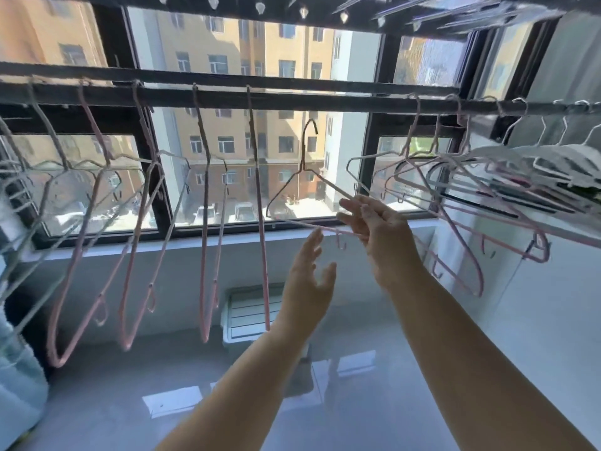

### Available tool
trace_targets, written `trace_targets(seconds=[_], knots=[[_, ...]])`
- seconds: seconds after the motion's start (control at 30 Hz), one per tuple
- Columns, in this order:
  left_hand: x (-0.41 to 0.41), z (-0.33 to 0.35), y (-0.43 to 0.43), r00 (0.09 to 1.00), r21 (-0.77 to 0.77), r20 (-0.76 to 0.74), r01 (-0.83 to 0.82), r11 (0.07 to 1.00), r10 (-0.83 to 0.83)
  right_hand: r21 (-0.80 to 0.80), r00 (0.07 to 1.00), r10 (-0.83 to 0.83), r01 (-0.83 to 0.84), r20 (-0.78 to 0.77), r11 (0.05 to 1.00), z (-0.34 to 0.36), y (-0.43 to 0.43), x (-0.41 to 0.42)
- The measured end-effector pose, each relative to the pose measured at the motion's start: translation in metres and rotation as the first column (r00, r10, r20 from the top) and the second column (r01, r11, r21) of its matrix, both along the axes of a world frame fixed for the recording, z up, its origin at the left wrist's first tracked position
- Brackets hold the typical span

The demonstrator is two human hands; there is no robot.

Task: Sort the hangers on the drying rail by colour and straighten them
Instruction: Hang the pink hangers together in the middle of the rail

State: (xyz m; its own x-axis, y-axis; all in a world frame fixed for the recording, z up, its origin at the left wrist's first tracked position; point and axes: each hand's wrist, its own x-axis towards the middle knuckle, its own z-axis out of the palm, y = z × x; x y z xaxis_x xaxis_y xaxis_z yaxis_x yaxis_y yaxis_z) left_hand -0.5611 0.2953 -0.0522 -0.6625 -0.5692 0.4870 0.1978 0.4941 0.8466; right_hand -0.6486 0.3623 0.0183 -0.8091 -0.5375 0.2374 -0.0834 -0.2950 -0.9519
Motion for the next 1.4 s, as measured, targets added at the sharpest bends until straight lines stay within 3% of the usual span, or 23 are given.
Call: trace_targets(seconds=[0.2,0.37,0.5,0.67,0.7,0.8,0.87,0.97,1.07,1.17,1.4], knots=[[0.002,-0.033,-0.037,0.969,0.029,0.219,-0.122,0.992,0.113,0.065,0.998,-0.043,0.039,0.054,0.997,-0.070,0.041,-0.002],[0.016,-0.060,-0.074,0.909,0.004,0.345,-0.253,0.968,0.236,-0.095,0.900,0.126,-0.095,0.417,0.991,-0.103,0.079,-0.030],[0.042,-0.085,-0.105,0.697,-0.149,0.605,-0.376,0.914,0.385,-0.147,0.840,0.249,-0.202,0.482,0.968,-0.115,0.098,-0.054],[0.064,-0.115,-0.119,0.530,-0.254,0.722,-0.397,0.882,0.446,-0.134,0.814,0.325,-0.298,0.482,0.945,-0.128,0.114,-0.083],[0.068,-0.114,-0.111,0.532,-0.236,0.718,-0.419,0.877,0.448,-0.115,0.812,0.321,-0.305,0.487,0.945,-0.131,0.117,-0.089],[0.076,-0.108,-0.080,0.697,-0.064,0.640,-0.370,0.927,0.322,-0.007,0.849,0.206,-0.233,0.487,0.973,-0.146,0.123,-0.109],[0.084,-0.106,-0.062,0.749,-0.004,0.600,-0.351,0.937,0.283,0.225,0.929,0.054,-0.145,0.366,0.964,-0.157,0.122,-0.121],[0.090,-0.107,-0.037,0.737,0.019,0.598,-0.405,0.914,0.314,0.551,0.987,-0.061,-0.030,0.146,0.834,-0.178,0.122,-0.133],[0.089,-0.106,-0.011,0.775,0.131,0.571,-0.413,0.901,0.272,0.656,0.999,0.034,-0.037,0.018,0.754,-0.198,0.121,-0.121],[0.079,-0.101,0.004,0.827,0.264,0.509,-0.413,0.871,0.238,0.676,0.964,0.259,-0.151,-0.061,0.721,-0.206,0.117,-0.085],[0.045,-0.068,0.025,0.905,0.541,0.263,-0.424,0.726,0.333,0.670,0.704,0.699,-0.460,-0.124,0.583,-0.179,0.116,0.001]])
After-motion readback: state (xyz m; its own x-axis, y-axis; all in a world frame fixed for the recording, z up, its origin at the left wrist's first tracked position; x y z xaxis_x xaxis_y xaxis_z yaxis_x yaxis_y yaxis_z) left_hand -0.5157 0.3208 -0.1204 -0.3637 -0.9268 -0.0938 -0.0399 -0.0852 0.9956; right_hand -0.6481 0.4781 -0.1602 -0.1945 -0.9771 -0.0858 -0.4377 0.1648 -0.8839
